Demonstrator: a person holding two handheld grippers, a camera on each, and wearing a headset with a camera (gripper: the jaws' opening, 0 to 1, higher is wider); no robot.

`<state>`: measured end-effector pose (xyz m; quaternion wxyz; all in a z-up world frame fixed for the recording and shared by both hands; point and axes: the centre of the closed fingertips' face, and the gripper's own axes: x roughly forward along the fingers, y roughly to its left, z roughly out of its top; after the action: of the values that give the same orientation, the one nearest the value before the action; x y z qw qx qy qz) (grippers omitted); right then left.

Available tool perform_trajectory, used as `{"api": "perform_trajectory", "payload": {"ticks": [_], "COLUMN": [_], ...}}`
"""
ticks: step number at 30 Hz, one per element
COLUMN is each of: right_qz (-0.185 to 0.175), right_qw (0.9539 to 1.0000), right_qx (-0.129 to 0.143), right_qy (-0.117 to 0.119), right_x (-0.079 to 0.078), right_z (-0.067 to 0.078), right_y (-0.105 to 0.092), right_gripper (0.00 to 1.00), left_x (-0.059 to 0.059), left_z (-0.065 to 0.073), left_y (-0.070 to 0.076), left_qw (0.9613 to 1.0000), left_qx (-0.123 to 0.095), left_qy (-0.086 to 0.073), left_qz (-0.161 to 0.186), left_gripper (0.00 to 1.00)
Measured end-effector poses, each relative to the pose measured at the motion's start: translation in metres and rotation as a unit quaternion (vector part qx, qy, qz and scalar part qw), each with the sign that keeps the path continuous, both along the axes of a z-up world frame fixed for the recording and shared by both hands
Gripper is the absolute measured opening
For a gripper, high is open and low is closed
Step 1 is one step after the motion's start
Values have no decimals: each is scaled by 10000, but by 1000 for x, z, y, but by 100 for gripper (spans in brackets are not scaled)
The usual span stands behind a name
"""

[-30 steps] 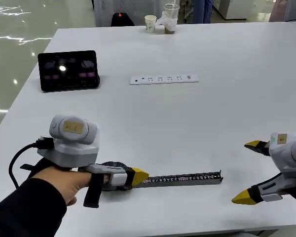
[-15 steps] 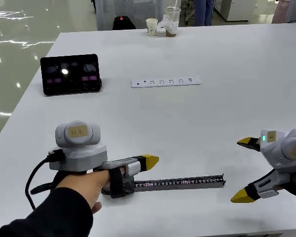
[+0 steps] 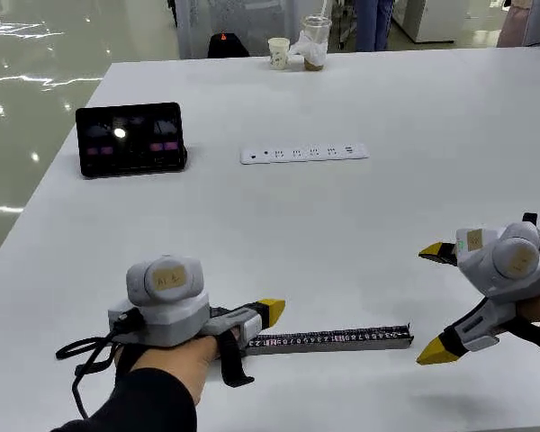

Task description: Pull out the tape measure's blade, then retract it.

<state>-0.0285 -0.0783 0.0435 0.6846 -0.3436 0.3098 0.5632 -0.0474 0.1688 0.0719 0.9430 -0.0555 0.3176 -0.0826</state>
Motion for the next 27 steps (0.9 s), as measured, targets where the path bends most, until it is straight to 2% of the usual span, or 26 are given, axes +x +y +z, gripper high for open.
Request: {"api": "perform_trajectory", "payload": {"ticks": [3,7,9,15,18,23,27], "right_qz": [90,133,162,245,292,391,506], "right_qw": [9999,9997,9996,9990,9986,9977,9964], "right_qx": [-41,-132,-137,-174,-231,-327,-387], "right_qy": [47,124,165,343,372,445,550], "right_x": [1,2,3,4,7,2,-2], "right_z": [-4,-9,-11,-21,-28,-30,-35], "right_y": [0,0,1,3,3,5,4], "right_gripper": [99,99,98,92,90,84,73], "left_x": [3,7,6,2,3,3,5], "left_z": [-10,-17,-22,-38,-45,-47,-45], "left_y": [1,7,8,9,12,11,11], "left_qw": [9998,9988,9991,9990,9994,9994,9990], "left_qx": [187,456,415,435,321,292,350], "left_qy": [-23,-162,-114,-118,-93,-154,-259], "left_qz": [-7,-28,-7,-13,88,98,51], "left_gripper": [99,99,98,96,96,94,93]}}
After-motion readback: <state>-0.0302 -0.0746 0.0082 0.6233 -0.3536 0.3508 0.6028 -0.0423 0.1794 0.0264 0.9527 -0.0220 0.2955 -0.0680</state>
